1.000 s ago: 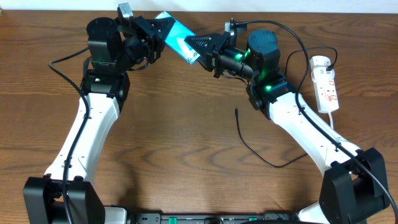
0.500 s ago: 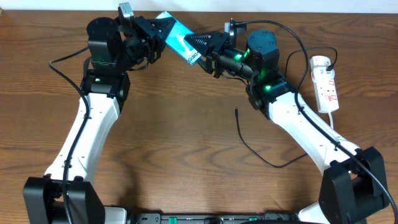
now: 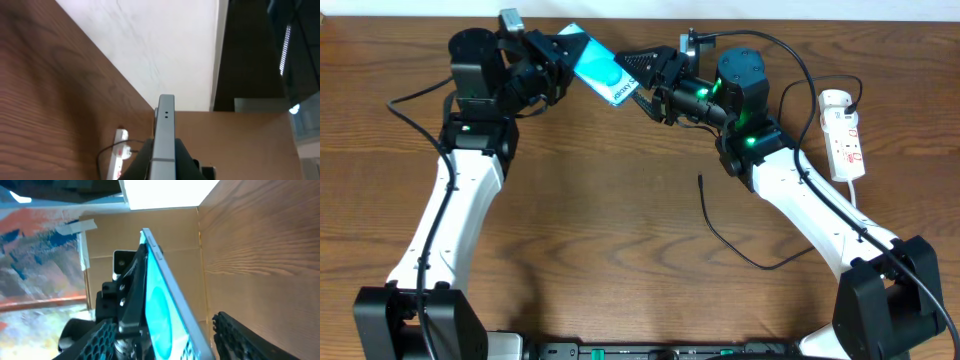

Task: Plug charger to phone and switch on socket
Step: 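Release the phone from the right gripper and withdraw it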

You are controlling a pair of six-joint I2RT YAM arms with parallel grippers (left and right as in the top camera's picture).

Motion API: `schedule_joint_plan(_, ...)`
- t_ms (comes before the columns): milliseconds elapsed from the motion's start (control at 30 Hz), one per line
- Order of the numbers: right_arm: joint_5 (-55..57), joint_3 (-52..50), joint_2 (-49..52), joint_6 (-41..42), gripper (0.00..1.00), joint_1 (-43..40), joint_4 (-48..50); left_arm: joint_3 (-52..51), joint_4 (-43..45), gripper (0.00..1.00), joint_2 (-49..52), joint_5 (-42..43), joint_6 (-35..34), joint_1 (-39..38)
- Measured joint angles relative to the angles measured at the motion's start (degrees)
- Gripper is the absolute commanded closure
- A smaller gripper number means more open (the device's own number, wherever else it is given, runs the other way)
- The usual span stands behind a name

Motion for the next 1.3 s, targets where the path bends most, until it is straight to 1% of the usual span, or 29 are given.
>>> schedule_joint_plan(233, -2.1, -0.1, 0.0, -4.5, 0.34, -0.9, -6.4, 0.0, -3.7, 0.92, 0.0, 0.4, 2.9, 3.5)
schedule_joint_plan(467, -3.2, -0.3, 0.0, -11.1, 0.32, -3.5, -14.4, 0.0, -4.3, 0.92, 0.0, 2.5, 3.9, 7.1)
schedule_joint_plan(633, -4.0, -0.4, 0.0, -18.7, 0.31, -5.9, -23.6, -1.4, -4.2, 0.93, 0.0, 4.2, 5.1, 9.9)
schedule_joint_plan(900, -3.3, -0.4, 0.0, -33.4, 0.31, -9.7, -37.4, -10.4, -3.9, 0.93, 0.0, 4.7, 7.4, 12.0)
schedule_joint_plan(967, -1.2, -0.4, 0.0, -37.4, 0.31, -10.2, -42.3, -12.7, -3.5, 0.92, 0.0, 4.7, 8.7, 12.0)
schedule_joint_plan(1000, -0.6, -0.4, 0.0, -38.1, 0.31, -10.3, -43.2, -13.1, -3.5, 0.93, 0.0, 4.8, 9.1, 12.0)
schedule_joint_plan(1067, 2.0, -0.3, 0.0, -41.0, 0.31, -10.3, -48.0, -14.6, -2.8, 0.93, 0.0, 5.0, 10.1, 12.0)
schedule_joint_plan(1200, 9.4, 0.6, 0.0, -46.3, 0.30, -10.0, -57.9, -17.5, -1.4, 0.92, 0.0, 5.1, 11.6, 12.0)
schedule_joint_plan(1300, 15.9, 3.4, 0.0, -48.9, 0.30, -9.3, -65.2, -19.1, -0.8, 0.92, 0.0, 5.2, 12.5, 12.0)
